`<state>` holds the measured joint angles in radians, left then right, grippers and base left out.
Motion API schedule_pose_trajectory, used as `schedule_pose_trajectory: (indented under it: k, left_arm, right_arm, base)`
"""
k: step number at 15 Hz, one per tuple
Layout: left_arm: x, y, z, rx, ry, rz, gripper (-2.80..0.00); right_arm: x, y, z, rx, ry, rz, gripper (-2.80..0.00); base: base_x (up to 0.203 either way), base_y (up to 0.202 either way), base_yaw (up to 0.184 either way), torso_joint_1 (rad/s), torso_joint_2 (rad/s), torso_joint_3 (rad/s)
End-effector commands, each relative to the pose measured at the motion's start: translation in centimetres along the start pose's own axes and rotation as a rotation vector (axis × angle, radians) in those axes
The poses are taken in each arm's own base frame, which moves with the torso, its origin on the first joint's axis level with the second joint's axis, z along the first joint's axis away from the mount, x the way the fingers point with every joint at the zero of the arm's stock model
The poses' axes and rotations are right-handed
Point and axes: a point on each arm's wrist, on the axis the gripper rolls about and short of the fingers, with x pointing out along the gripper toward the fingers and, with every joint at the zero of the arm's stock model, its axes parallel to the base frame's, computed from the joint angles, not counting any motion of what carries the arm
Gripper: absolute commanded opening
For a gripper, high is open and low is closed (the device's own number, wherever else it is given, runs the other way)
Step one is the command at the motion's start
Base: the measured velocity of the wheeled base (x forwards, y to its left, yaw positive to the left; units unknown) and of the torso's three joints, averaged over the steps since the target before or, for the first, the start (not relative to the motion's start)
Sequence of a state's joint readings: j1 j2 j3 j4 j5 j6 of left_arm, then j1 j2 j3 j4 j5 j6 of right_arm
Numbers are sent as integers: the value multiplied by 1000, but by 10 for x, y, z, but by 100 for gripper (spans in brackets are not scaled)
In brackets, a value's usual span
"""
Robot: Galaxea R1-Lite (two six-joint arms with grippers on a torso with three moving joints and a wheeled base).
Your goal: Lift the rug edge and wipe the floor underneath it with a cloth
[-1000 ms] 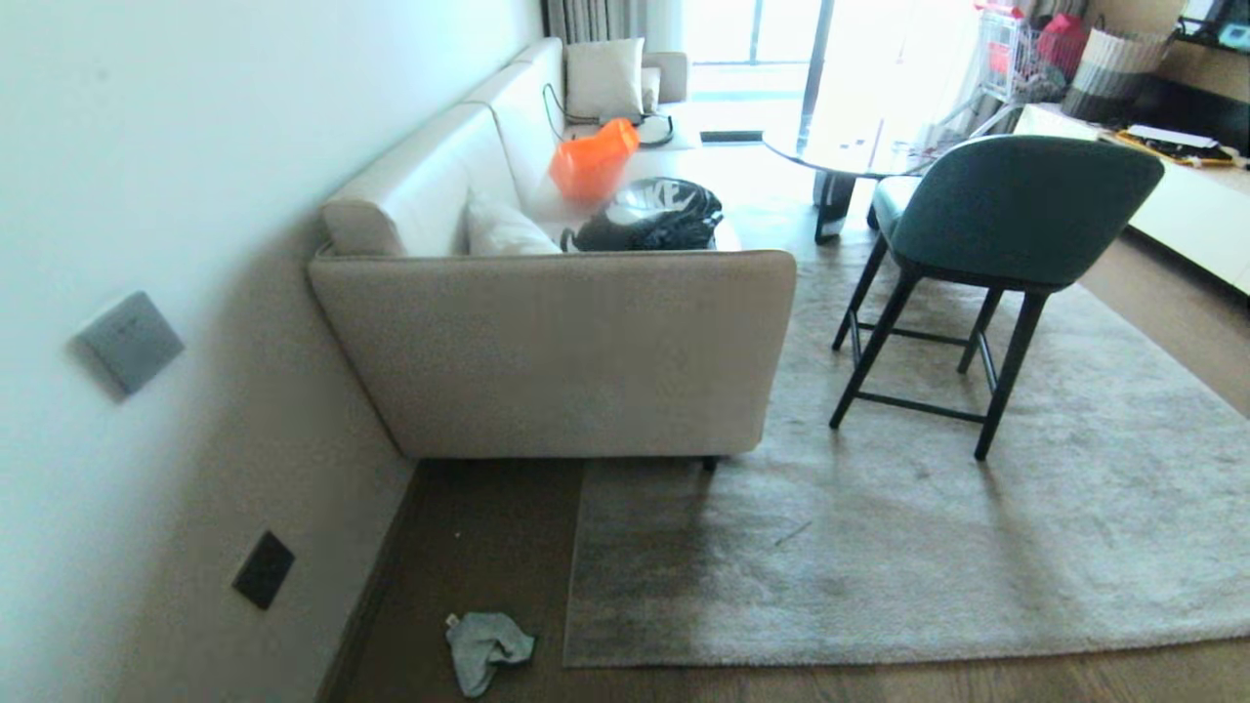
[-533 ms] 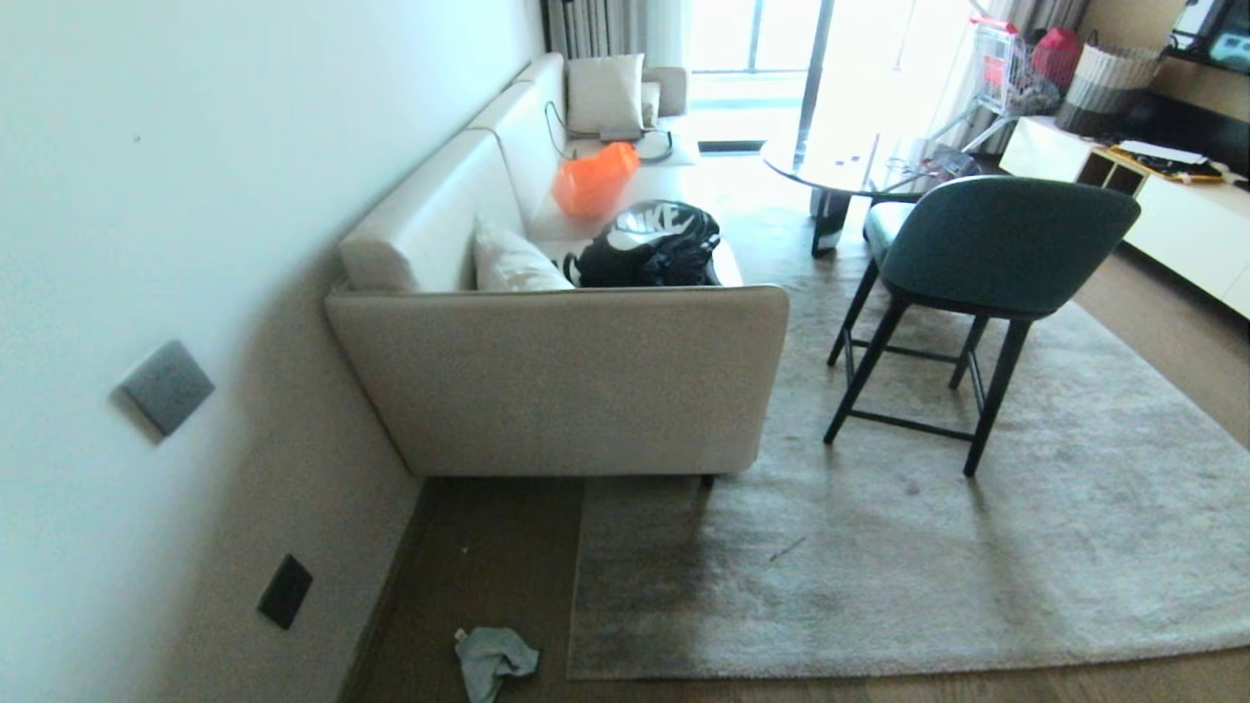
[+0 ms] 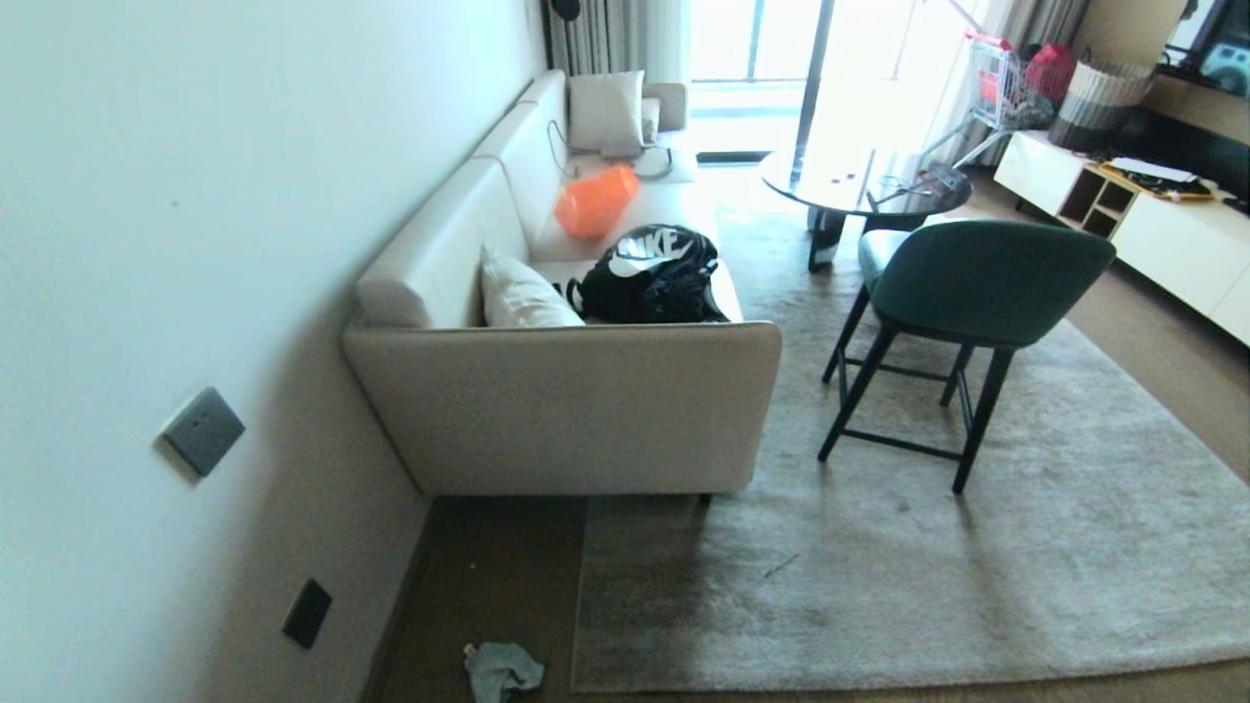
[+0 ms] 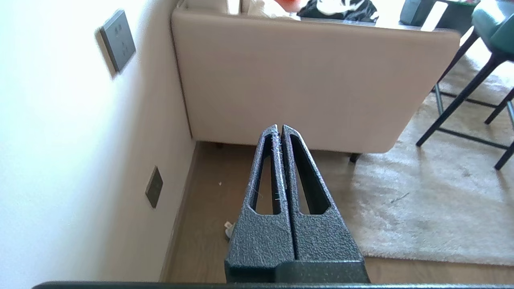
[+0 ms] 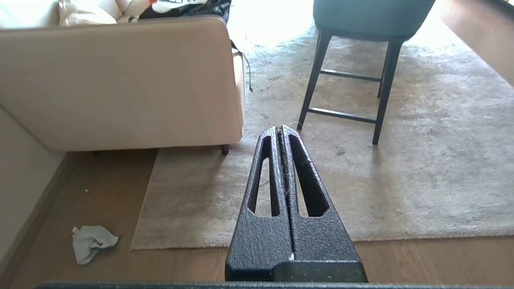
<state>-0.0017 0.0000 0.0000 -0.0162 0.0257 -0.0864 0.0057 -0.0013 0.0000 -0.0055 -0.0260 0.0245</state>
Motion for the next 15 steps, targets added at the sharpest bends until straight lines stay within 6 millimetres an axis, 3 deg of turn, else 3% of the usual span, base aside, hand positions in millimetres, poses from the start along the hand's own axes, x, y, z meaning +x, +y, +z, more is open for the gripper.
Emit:
schedule_pose_trajectory:
  k: [1, 7, 15]
  left_arm:
    - [0, 0, 0, -1, -1, 1, -280]
    - [0, 0, 0, -1, -1, 1, -280]
    - [0, 0, 0, -1, -1, 1, -280]
  right_arm:
    - [0, 0, 0, -1, 1, 0, -280]
    - [0, 0, 0, -3, 1, 0, -280]
    - [0, 0, 0, 0, 1, 0, -280]
  base:
    - [0, 0, 0, 196, -559, -366]
    - [0, 0, 0, 229, -594, -368]
    - [0, 0, 0, 159, -370, -216]
